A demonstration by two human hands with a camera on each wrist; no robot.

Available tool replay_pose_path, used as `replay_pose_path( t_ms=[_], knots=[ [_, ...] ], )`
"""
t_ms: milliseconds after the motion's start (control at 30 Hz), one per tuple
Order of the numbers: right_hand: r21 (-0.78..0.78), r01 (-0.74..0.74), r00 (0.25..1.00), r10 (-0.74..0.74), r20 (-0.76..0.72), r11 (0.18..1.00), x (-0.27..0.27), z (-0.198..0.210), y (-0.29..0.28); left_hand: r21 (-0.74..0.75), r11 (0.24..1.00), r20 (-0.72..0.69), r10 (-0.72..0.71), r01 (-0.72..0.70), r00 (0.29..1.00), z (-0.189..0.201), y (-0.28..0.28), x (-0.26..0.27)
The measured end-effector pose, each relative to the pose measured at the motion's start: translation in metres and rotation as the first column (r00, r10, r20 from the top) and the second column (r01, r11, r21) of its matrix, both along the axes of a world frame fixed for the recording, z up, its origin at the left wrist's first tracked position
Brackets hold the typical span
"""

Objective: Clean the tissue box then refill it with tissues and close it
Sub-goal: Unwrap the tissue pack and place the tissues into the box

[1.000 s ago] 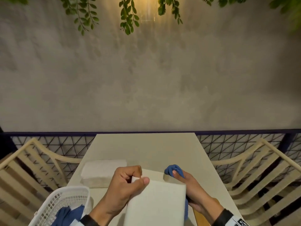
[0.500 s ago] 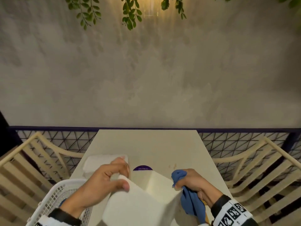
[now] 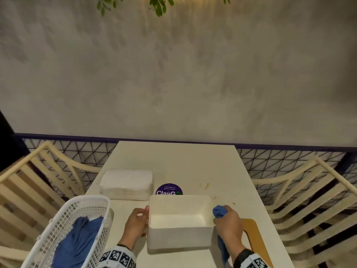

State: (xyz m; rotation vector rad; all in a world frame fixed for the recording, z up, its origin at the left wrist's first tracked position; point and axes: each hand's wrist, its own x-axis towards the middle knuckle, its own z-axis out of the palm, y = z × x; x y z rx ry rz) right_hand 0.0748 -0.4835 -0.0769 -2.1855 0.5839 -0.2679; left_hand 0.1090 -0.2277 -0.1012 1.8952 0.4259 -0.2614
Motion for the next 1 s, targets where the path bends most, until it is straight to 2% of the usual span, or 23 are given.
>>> replay_pose_path(
  t_ms=[167,233,367,500,667,767,867,933,1000],
  knots=[
    [0.186,0.014,0.99,-0.04,0.136,0.983,-0.006,-0.031,0.011,0.012,1.0,-0.035,-0.013,0.014,0.999,-0.007,-0.015,0.009],
    [0.228,0.007,0.99,-0.04,0.138,0.974,-0.001,-0.037,0.015,-0.001,1.0,-0.023,0.006,-0.007,1.0,-0.008,-0.02,0.011],
    [0.284,-0.015,0.983,-0.037,0.179,0.959,0.01,-0.028,0.012,-0.042,0.999,-0.023,0.032,-0.033,0.999,-0.011,-0.024,0.021],
    [0.285,-0.058,0.988,0.013,0.155,0.957,0.014,-0.023,0.002,-0.103,0.994,-0.026,0.044,-0.047,0.999,-0.015,-0.025,0.027],
    [0.304,-0.118,0.987,0.079,0.139,0.945,0.013,-0.026,-0.006,-0.103,0.993,0.006,0.066,-0.065,0.998,-0.016,-0.027,0.027],
    [0.377,-0.135,0.988,0.097,0.116,0.916,0.008,-0.02,-0.012,-0.011,0.994,0.078,0.106,-0.105,0.991,-0.008,-0.033,0.017],
    [0.49,-0.104,0.985,0.021,0.171,0.865,0.005,-0.013,-0.012,0.016,0.978,0.294,0.194,-0.208,0.936,0.012,-0.051,-0.007],
    [0.469,-0.155,0.969,0.041,0.244,0.87,0.007,-0.006,-0.004,-0.066,0.991,0.337,0.133,-0.117,0.932,0.024,-0.065,-0.027],
    [0.426,-0.243,0.958,0.146,0.247,0.872,0.008,-0.001,0.012,-0.127,0.991,0.269,-0.013,0.049,0.963,0.03,-0.076,-0.045]
  ],
)
